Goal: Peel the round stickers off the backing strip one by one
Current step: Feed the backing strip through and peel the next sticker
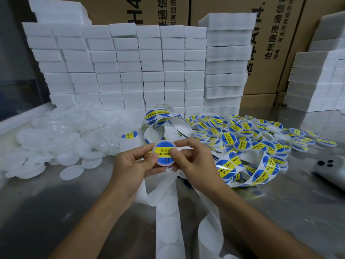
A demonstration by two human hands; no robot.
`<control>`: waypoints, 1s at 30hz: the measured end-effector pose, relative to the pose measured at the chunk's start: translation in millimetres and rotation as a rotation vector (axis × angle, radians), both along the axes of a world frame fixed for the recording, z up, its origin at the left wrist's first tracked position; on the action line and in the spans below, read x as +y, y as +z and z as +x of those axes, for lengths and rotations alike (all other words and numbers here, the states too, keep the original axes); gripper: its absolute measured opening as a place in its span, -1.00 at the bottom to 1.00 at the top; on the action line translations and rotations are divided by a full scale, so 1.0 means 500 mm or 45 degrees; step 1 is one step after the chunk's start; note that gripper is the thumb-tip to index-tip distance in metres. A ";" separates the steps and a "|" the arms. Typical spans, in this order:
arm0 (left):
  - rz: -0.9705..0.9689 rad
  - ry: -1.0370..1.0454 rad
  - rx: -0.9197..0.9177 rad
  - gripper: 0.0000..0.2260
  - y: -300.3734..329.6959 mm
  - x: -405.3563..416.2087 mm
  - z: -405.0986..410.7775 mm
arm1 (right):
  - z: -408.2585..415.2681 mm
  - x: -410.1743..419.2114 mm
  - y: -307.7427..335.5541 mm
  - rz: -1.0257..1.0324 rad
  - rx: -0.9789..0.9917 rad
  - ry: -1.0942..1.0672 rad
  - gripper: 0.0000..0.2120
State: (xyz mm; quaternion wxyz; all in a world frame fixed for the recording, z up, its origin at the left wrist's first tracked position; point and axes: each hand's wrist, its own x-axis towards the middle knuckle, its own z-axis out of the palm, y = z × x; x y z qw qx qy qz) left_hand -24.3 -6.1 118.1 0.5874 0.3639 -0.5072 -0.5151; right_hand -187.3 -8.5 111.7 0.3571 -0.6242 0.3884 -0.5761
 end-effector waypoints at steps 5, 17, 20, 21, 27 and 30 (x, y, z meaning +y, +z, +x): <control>0.004 0.083 -0.053 -0.74 0.001 -0.002 0.007 | 0.006 0.001 -0.006 0.048 0.047 0.057 -0.66; 0.008 0.117 -0.067 -0.82 0.002 0.004 -0.006 | 0.005 -0.004 -0.017 -0.091 0.092 -0.202 -0.83; 0.019 0.165 0.011 -0.87 0.004 0.003 -0.003 | 0.010 0.002 -0.024 -0.345 0.363 -0.257 -0.64; 0.012 0.166 0.015 -0.87 0.006 0.004 -0.002 | 0.010 0.003 -0.024 -0.429 0.410 -0.240 -0.59; -0.099 0.151 -0.085 -0.81 0.005 0.009 -0.010 | -0.009 0.000 -0.009 -0.563 0.459 -0.236 -0.65; -0.432 0.504 -0.350 -0.96 0.003 0.007 -0.003 | -0.036 -0.012 0.007 -0.534 0.447 -0.303 -0.69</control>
